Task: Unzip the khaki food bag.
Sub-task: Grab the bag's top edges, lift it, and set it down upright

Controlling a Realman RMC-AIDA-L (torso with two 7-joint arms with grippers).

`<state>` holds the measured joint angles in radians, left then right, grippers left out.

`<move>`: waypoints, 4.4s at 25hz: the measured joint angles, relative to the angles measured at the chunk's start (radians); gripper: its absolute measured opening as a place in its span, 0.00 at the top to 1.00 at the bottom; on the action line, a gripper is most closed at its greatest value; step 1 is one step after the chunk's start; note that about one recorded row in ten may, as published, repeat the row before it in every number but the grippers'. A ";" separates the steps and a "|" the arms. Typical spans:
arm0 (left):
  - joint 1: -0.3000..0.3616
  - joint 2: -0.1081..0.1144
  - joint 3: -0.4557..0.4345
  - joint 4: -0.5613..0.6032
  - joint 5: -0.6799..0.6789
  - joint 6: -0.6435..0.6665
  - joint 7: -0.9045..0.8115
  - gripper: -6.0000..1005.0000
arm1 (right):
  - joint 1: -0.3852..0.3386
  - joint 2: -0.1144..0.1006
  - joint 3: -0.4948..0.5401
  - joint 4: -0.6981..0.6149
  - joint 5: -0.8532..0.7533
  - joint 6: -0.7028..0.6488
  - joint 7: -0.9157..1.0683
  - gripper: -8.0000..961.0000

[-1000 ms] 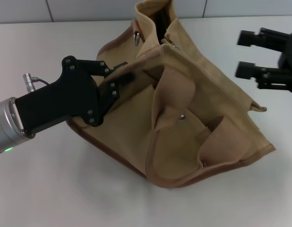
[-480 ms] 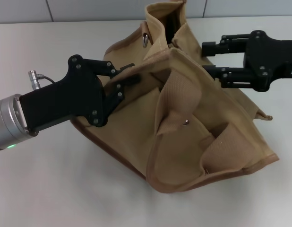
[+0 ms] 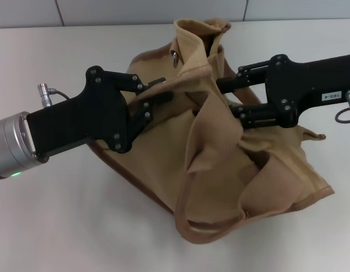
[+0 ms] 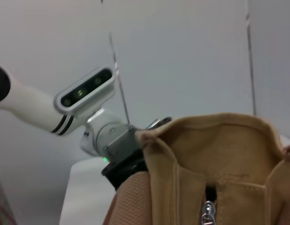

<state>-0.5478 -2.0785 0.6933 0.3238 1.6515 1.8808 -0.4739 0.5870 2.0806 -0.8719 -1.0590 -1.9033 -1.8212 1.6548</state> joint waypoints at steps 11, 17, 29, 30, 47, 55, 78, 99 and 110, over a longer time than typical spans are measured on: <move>-0.018 -0.002 0.010 0.000 -0.001 0.000 -0.001 0.94 | -0.003 0.002 -0.137 -0.148 -0.037 0.027 0.118 0.38; -0.021 -0.002 0.010 -0.004 -0.001 -0.001 -0.001 0.94 | 0.002 0.003 -0.229 -0.167 -0.075 0.085 0.153 0.46; -0.026 -0.002 0.009 -0.004 -0.015 0.000 -0.006 0.94 | -0.051 0.006 -0.248 -0.251 -0.084 0.131 0.163 0.74; -0.026 -0.002 0.009 -0.003 -0.016 0.001 -0.006 0.94 | -0.064 0.006 -0.249 -0.271 -0.078 0.130 0.163 0.75; -0.030 0.000 0.012 0.001 -0.016 0.016 -0.002 0.94 | -0.158 0.005 -0.241 -0.351 -0.003 0.128 0.160 0.98; -0.032 0.000 0.012 0.001 -0.016 0.016 -0.002 0.94 | -0.167 0.006 -0.247 -0.373 -0.002 0.145 0.157 0.87; -0.047 -0.002 0.020 0.000 -0.017 0.016 -0.002 0.94 | -0.147 0.007 -0.351 -0.326 0.045 0.205 0.151 0.47; -0.039 -0.001 0.018 0.001 -0.042 0.018 -0.002 0.94 | -0.211 0.003 -0.376 -0.403 0.062 0.216 0.137 0.91; -0.037 -0.002 0.012 -0.003 -0.055 0.010 -0.001 0.94 | -0.262 0.004 -0.314 -0.455 0.062 0.161 0.145 0.97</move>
<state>-0.5844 -2.0801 0.7055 0.3206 1.5961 1.8910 -0.4746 0.3246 2.0844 -1.1861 -1.5139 -1.8415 -1.6604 1.7995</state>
